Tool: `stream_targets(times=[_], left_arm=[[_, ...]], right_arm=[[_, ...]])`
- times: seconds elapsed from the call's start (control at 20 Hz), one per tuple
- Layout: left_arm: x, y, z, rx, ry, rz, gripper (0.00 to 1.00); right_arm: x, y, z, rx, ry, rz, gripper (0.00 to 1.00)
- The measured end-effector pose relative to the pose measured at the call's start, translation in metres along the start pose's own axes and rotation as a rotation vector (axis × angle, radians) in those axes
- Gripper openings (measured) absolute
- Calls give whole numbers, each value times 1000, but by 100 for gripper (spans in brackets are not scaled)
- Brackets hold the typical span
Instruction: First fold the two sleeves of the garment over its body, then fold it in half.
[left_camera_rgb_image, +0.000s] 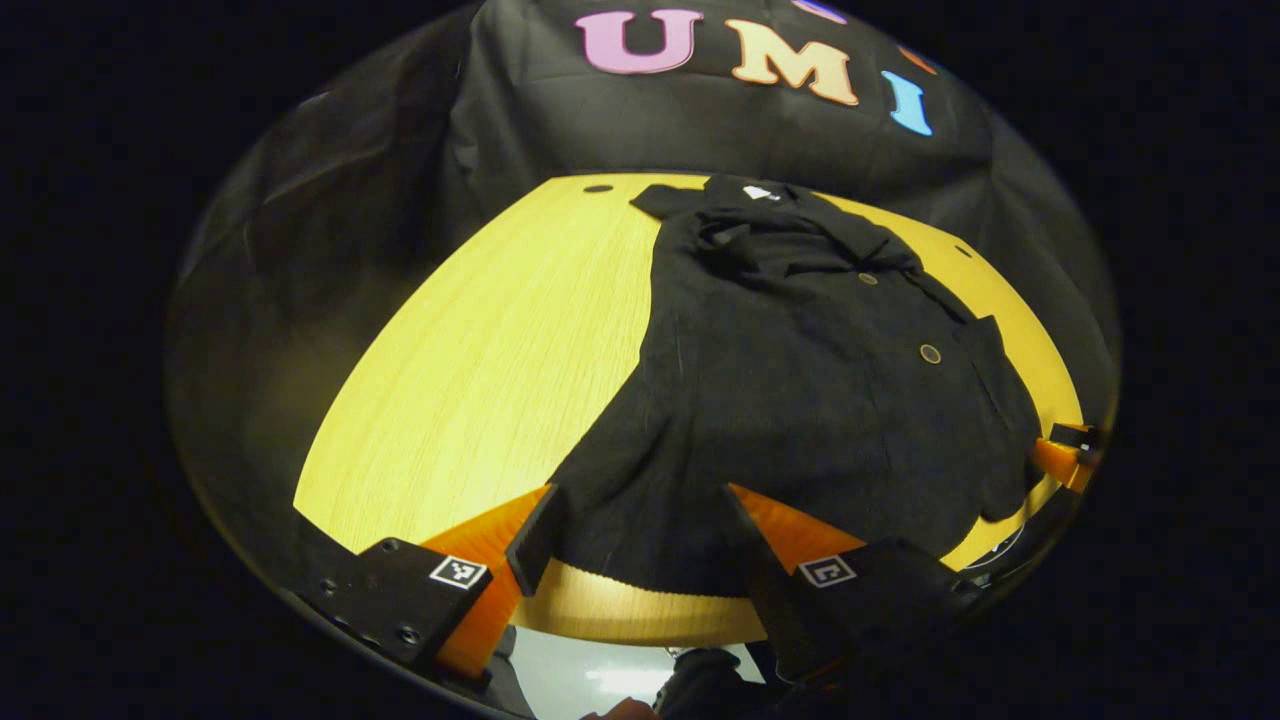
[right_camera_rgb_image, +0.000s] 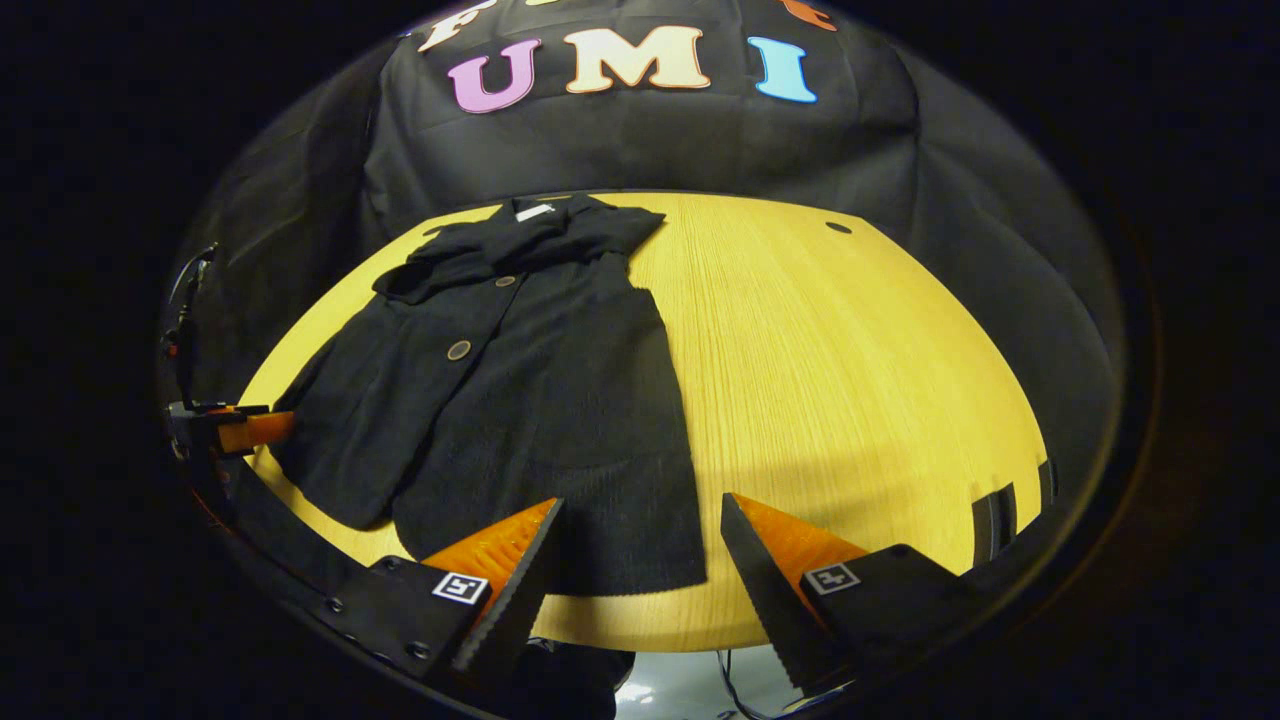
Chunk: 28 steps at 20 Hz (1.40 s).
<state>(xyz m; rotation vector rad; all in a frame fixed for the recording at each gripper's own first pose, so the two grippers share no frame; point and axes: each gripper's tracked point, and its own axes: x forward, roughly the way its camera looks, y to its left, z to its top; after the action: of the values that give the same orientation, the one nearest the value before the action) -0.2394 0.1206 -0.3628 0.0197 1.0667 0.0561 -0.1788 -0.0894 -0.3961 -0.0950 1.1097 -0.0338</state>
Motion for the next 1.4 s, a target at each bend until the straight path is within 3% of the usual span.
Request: stream_targets(times=[0.05,0.15,0.2,0.35,0.4,0.5,0.55,0.6,0.65,0.7,0.75,0.85,0.9,1.15,1.4], left_arm=[[0,0,3,9,-14,-10,96],[1,1,3,23,-22,-27,96],[2,1,2,30,-28,-33,97],[2,-7,1,53,-30,-63,91],[3,-12,2,63,-31,-75,77],[3,-22,1,73,-25,-107,49],[2,-27,2,66,-18,-119,35],[3,-28,3,50,-15,-117,21],[3,-28,3,29,-16,-118,7],[3,-29,3,6,-19,-121,4],[3,-29,3,-20,-21,-126,0],[3,-29,3,-63,-16,-133,0],[3,-30,3,-76,-13,-129,0],[4,-29,3,-84,-20,-81,0],[3,-28,5,-168,-16,-61,0]], right_arm=[[3,1,-5,0,15,-9,99],[3,1,-11,9,23,-17,95],[2,0,-10,20,15,-21,98],[2,5,-6,4,4,6,96],[1,11,-5,-12,6,31,85],[2,18,-8,-41,16,76,52],[3,22,-9,-44,23,98,44],[4,22,-8,-45,24,111,24],[2,22,-8,-45,27,119,18],[2,22,-7,-39,32,129,12],[3,21,-7,-33,37,142,12],[6,21,-6,-22,32,166,12],[3,21,-4,-25,37,176,4],[4,22,-5,-44,35,223,4],[2,23,3,-47,7,254,3]])
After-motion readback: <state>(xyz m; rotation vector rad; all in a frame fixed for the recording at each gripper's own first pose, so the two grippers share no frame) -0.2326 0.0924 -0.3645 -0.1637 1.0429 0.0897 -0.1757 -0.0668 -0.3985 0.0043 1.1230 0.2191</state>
